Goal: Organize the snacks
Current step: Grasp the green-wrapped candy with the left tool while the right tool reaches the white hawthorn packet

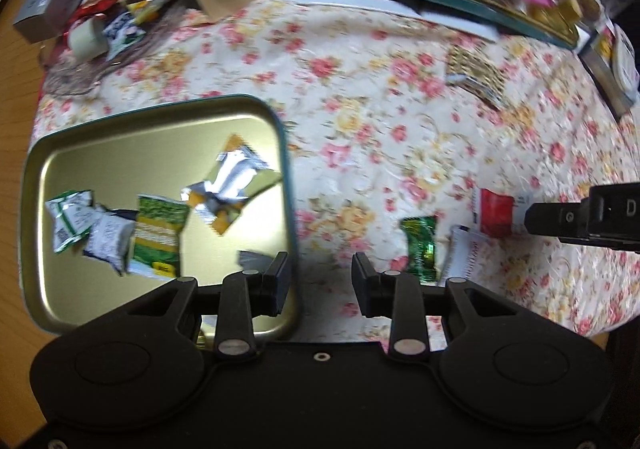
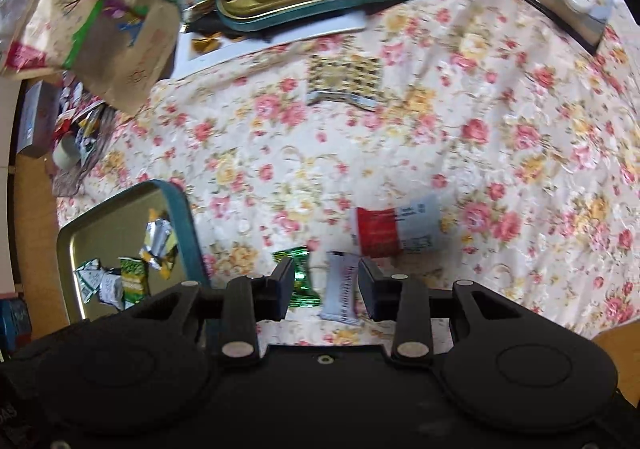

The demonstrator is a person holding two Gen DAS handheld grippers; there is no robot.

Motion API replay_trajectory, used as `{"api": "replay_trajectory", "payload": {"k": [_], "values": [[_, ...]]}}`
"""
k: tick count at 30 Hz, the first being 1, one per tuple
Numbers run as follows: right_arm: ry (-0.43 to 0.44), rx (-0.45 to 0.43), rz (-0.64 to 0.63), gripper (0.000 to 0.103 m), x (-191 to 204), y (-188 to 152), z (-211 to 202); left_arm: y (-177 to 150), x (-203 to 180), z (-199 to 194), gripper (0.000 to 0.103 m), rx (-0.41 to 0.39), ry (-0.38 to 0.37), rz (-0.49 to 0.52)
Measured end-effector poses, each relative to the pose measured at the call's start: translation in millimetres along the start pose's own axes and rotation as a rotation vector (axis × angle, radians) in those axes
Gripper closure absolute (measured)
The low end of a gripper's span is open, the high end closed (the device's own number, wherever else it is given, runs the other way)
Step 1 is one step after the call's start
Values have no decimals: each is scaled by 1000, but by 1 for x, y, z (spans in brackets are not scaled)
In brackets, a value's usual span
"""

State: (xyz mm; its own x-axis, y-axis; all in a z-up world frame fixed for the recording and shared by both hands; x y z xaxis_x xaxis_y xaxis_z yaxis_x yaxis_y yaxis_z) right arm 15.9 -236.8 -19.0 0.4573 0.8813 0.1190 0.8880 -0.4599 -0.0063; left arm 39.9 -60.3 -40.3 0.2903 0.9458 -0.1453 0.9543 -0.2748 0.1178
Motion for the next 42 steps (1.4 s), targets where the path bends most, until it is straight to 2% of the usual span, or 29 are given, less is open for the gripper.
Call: {"api": "replay_trajectory", "payload": {"k": [4,11,19,26,34,42], "values": [[-13,14,35,65,-21,1,2,-2,-22,13,60,13,-20,30],[-7,22,70,65,-46,1,2,-4,-43,31,61,42,-53,21],[8,23,84,65,-55,-1,-3,2,-66,43,61,14,-39,34],[15,26,88,65,-59,-4,-4,-4,-74,64,61,41,10,47],[29,18,89,65,-63,-6,-9,-9,-69,81,61,55,51,12],[25,15,94,65,-65,-8,-10,-10,-72,93,63,39,32,-12]]}}
Point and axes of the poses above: each gripper's, at about its wrist camera, not at the fingertips, and z roughly the way its jaws point, x to its left, y to its top, the point moved 3 cm from there along z, roughly the way its jaws point, and after that the axes turned 6 degrees about -y, right-handed, at the moved point
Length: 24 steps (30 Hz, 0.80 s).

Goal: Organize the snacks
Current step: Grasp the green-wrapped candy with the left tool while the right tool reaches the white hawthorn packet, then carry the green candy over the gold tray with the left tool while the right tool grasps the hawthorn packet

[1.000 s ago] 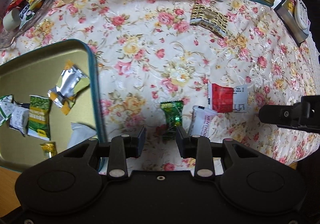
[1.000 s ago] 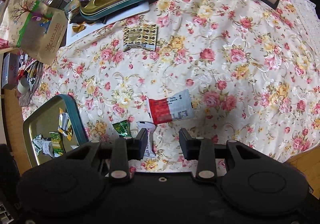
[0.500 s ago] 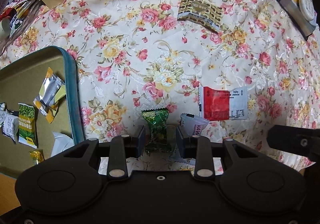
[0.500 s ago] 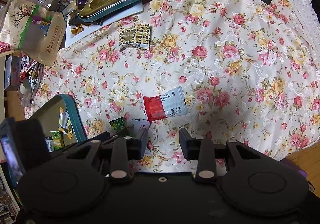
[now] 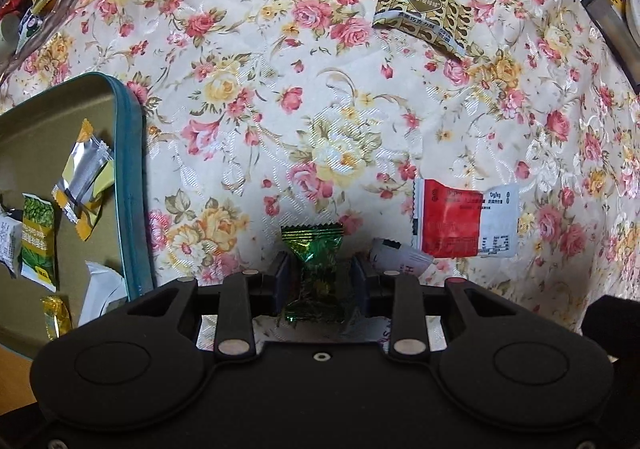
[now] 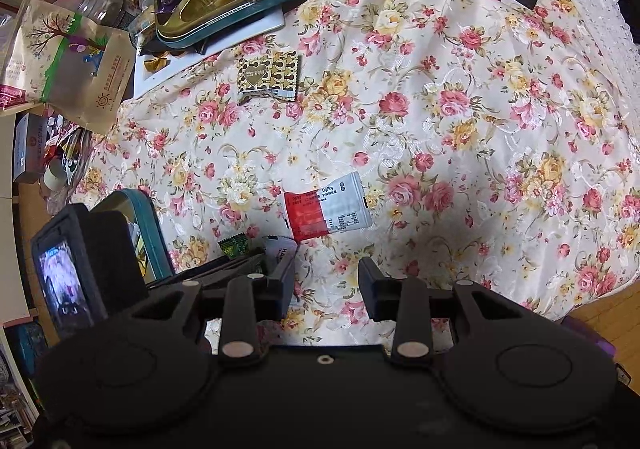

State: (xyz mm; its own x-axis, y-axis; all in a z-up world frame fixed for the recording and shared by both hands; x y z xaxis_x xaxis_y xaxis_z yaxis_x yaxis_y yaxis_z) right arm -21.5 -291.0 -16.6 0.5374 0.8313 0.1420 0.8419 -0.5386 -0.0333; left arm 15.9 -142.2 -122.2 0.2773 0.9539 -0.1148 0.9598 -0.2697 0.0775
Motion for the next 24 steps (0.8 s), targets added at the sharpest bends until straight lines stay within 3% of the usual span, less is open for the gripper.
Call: {"api": "replay_trajectory", "payload": {"k": [2,7,14,24], "values": [[-6,0,1,65,1,0,1,2,0,1,77,-3,2,-7],[-20,13,12,65,2,0,7,8,13,-11,79,-12,-8,-57],[-32,55,29,65,9,0,26,18,40,-45,78,-95,5,-127],[-49,94,-21,65,51,-5,68,16,88,-85,78,-193,22,-230]]}}
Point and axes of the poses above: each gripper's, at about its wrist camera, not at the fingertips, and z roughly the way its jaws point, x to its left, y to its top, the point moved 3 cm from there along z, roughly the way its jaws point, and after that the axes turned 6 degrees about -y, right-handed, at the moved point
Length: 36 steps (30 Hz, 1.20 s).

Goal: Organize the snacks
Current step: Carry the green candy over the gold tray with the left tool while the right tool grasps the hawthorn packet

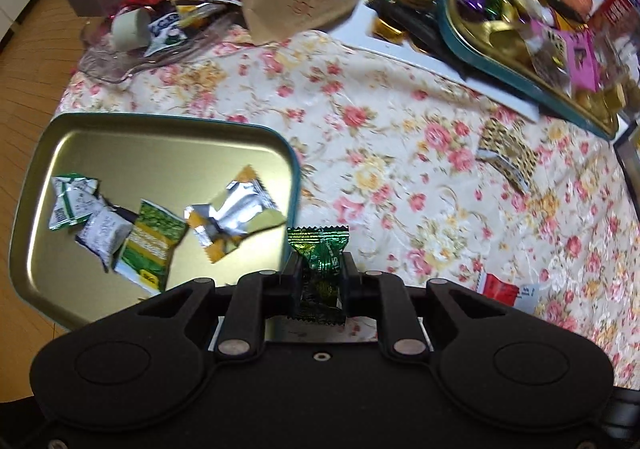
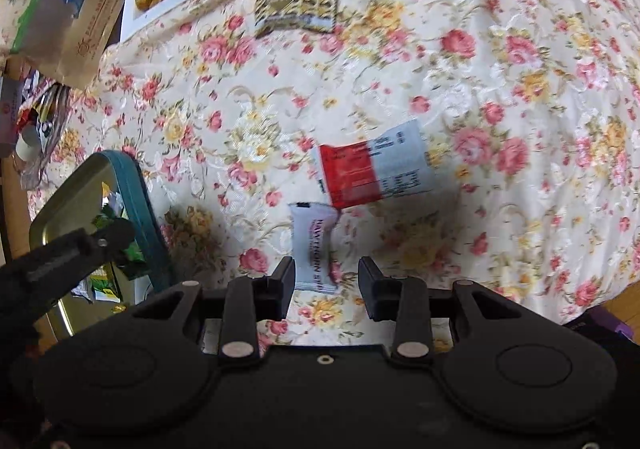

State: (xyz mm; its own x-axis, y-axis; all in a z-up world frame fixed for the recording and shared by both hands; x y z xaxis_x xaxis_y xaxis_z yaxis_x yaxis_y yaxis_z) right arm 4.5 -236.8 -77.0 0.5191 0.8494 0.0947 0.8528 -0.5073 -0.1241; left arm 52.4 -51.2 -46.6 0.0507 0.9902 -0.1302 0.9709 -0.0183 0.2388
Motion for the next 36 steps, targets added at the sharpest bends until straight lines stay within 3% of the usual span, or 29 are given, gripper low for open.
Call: {"api": "replay_trajectory", "payload": {"k": [13,17,21,27,36], "values": [[-107,33,-56,65,33,-5,48,5,27,-9,78,-25,20,-78],[-148,-7,-119,65,47,-12,51,4,24,-9,78,-25,23,-70],[-187,-29,-170,74,59,-17,52,3,24,-8,78,-20,31,-64],[-150,-50,-210,80,68,-21,50,5,26,-10,78,-24,27,-73],[-85,-93,-212,80,59,-12,4,7,32,-19,78,-13,-5,-82]]}}
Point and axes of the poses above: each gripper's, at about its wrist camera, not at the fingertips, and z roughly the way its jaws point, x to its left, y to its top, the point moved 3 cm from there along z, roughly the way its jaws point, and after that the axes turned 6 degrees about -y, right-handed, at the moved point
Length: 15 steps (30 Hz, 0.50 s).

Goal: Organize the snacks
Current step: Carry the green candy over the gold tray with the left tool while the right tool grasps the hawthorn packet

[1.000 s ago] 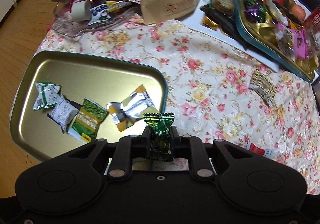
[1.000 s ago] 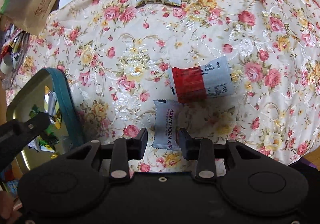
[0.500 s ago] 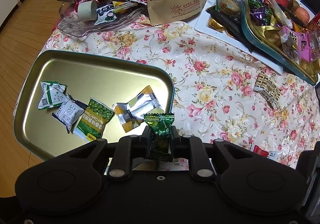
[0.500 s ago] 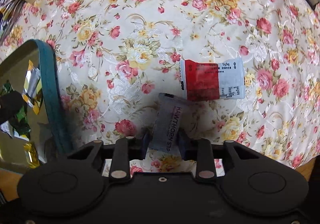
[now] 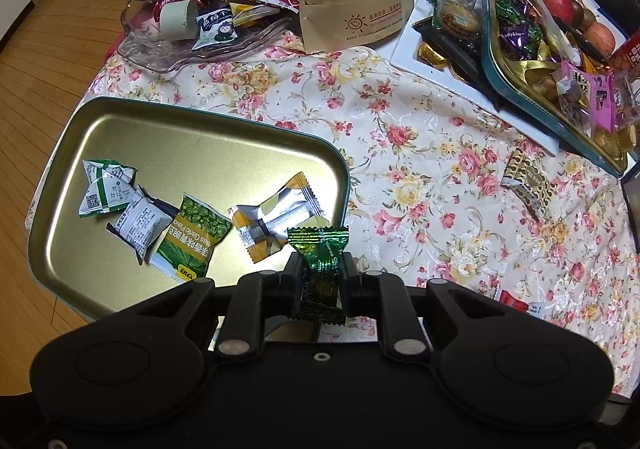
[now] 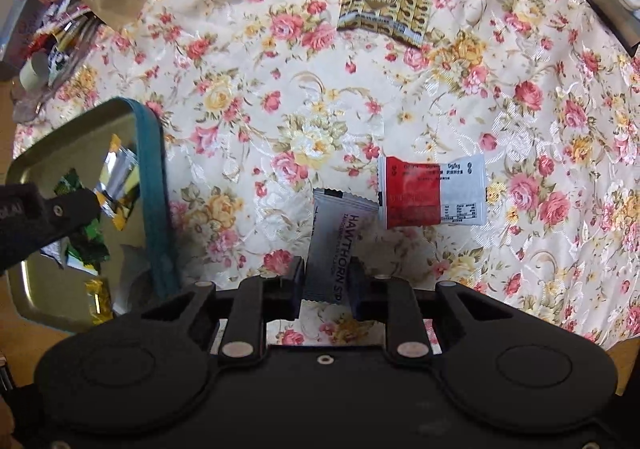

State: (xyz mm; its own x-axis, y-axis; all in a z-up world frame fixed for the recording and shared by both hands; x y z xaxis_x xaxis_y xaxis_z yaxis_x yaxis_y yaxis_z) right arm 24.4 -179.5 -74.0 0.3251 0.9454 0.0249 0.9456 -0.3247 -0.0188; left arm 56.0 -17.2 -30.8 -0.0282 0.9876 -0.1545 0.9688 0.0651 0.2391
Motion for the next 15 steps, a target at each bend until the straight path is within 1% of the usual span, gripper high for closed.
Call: {"api": "replay_trajectory", "payload": {"k": [4,9,12,15], "values": [[18,-14,18,80,-6,2,-20,5,7,-9,78,-3,0,-3],[41,-30,22,80,-8,5,-42,16,22,-25,78,-22,32,8],[60,-35,15,80,-4,5,-46,25,33,-34,78,-25,32,6],[69,-52,3,80,2,5,-55,35,46,-41,78,-29,60,7]]}}
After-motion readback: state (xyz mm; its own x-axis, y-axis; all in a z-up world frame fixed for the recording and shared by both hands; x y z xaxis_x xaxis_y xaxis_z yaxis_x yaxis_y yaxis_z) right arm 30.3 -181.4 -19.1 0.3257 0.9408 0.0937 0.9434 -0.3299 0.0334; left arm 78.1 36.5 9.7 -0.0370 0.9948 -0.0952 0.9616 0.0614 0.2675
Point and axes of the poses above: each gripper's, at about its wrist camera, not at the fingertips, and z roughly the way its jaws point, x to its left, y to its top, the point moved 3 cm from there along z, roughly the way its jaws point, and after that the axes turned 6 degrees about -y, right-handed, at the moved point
